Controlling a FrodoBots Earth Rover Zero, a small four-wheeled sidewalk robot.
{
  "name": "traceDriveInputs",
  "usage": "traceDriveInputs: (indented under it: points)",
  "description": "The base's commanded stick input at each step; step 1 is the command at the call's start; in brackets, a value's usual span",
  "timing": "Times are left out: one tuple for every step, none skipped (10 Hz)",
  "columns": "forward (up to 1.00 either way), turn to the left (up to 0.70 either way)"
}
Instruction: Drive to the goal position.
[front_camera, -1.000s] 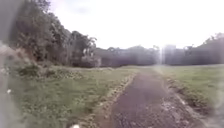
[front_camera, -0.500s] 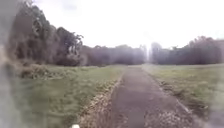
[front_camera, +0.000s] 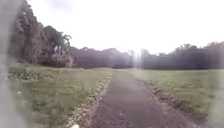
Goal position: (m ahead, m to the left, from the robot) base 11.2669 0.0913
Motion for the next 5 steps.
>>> traceDriveInputs:
  points:
    - [0.85,0.00]
    - [0.85,0.00]
    - [0.85,0.00]
    - [0.85,0.00]
    - [0.85,0.00]
